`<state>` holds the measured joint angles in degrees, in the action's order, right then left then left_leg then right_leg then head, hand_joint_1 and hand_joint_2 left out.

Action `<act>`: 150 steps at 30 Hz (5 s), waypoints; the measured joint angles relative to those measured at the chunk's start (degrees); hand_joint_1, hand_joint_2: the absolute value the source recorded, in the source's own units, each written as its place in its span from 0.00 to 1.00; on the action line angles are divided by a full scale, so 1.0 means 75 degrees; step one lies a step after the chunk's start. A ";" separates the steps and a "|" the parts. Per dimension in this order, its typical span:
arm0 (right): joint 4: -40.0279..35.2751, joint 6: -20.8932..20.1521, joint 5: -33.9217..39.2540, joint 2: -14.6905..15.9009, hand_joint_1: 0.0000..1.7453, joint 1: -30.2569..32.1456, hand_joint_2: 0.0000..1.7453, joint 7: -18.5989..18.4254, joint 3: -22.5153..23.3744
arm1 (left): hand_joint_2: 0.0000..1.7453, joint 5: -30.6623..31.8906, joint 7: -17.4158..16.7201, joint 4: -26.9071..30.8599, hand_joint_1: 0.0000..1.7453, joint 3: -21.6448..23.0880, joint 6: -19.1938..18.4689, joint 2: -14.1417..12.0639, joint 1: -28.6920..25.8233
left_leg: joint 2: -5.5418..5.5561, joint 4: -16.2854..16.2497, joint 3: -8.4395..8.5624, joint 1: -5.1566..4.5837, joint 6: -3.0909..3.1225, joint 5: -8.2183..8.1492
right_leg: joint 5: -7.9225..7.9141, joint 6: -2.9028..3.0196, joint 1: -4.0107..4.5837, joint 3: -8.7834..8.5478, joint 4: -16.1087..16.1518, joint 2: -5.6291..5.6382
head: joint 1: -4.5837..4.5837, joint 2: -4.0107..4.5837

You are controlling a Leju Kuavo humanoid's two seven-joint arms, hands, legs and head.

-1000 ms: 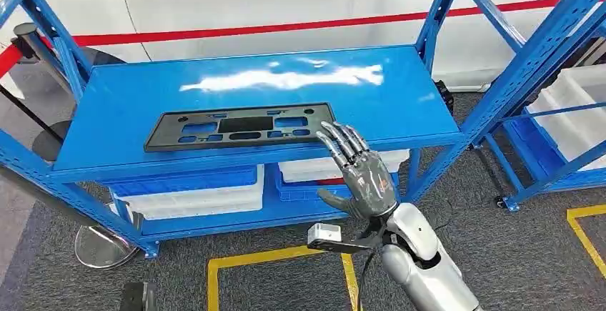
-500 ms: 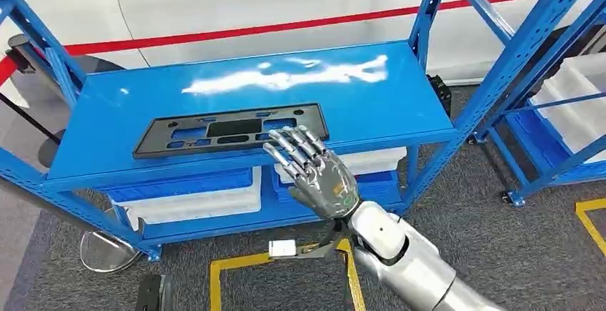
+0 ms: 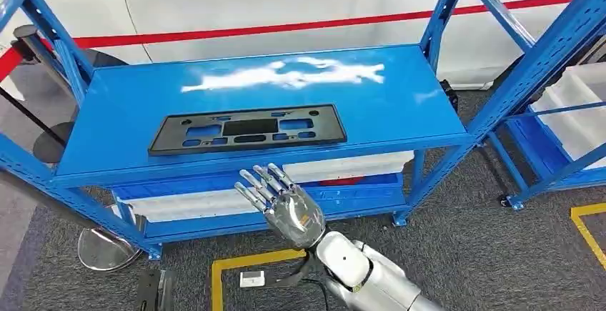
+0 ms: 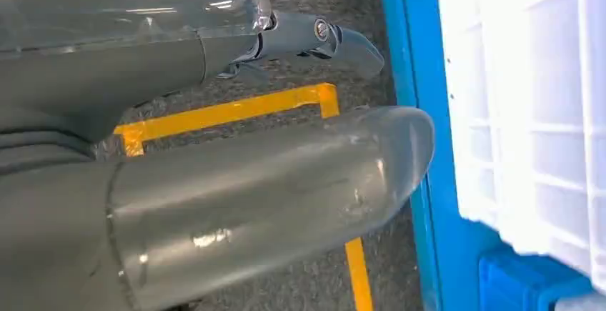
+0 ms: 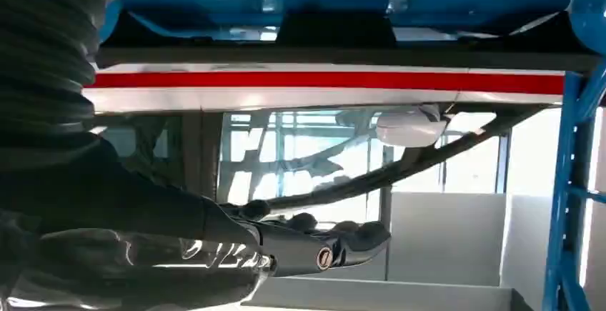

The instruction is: Take the parts from the cabinet and place them on the table.

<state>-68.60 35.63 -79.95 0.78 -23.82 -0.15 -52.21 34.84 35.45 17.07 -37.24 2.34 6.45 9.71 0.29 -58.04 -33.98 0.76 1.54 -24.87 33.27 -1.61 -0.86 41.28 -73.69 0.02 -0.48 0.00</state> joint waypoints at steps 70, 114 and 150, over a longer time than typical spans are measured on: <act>0.3028 0.0306 0.0807 -0.1914 0.00 -0.0903 1.00 0.0638 0.1236 | 0.00 -0.0157 -0.0731 -0.0230 0.00 0.0411 -0.0632 -0.0099 0.0056 | 0.0027 0.0032 0.0297 -0.0005 -0.0244 -0.0305 | -0.1281 0.0306 0.0166 -0.0623 0.1990 0.0045 | -0.0003 0.0000; 0.5321 -0.1900 0.0522 -0.2861 1.00 -0.2520 1.00 -0.0166 0.0950 | 0.00 0.0018 -0.0778 -0.0236 0.00 0.0828 -0.0586 -0.0009 0.0288 | 0.0012 -0.0105 -0.0050 0.0002 -0.0338 -0.0004 | -0.1003 0.0361 0.0145 -0.0914 0.1945 0.0054 | 0.0050 0.0000; -0.5171 -0.1787 1.1497 -0.0224 1.00 0.0451 1.00 0.3392 0.4348 | 1.00 -0.1154 0.0420 -0.0236 0.00 -0.0423 0.0035 -0.0166 -0.0774 | -0.0017 -0.0014 -0.0092 0.0025 0.0011 0.0106 | -0.0535 0.0097 0.0056 -0.0731 0.1538 0.0004 | 0.0003 0.0000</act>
<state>-107.39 22.23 6.27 -0.89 -20.44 25.29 -19.60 26.18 38.60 15.30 -40.41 2.60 5.20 3.91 0.16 -58.15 -34.66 0.95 1.62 -24.07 29.25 -0.88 -0.43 35.80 -62.15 0.05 -0.46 0.00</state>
